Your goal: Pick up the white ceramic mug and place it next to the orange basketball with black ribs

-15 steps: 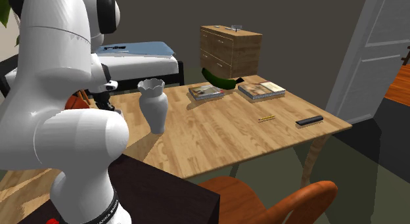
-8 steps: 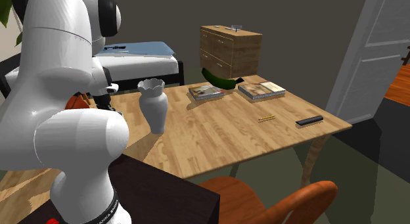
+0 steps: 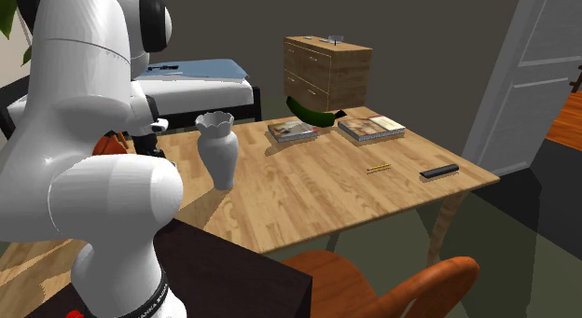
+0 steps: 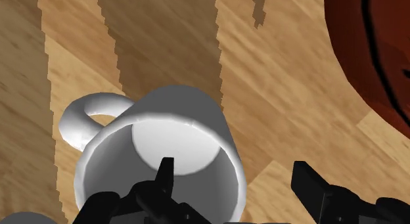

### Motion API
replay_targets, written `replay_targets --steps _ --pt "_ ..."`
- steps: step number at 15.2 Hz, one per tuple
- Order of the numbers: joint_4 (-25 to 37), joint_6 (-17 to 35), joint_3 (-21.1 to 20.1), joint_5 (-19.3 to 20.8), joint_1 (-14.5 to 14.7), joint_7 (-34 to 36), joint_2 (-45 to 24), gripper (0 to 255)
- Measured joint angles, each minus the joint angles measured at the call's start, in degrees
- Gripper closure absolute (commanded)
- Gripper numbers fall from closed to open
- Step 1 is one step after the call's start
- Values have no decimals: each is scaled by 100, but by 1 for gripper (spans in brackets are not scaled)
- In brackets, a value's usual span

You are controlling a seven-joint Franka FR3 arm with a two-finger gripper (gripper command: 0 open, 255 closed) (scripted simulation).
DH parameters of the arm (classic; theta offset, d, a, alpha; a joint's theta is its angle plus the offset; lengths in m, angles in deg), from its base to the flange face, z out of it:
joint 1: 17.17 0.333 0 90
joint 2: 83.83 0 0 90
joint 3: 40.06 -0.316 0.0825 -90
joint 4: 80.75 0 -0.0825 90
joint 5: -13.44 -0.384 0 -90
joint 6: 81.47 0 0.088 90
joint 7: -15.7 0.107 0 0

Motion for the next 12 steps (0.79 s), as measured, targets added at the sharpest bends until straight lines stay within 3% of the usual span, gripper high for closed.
replay_targets --steps 6,12 --pt "-108 -405 -213 -240 -143 -154 529 0" --pt "-111 -464 -237 -273 -161 -177 587 0"
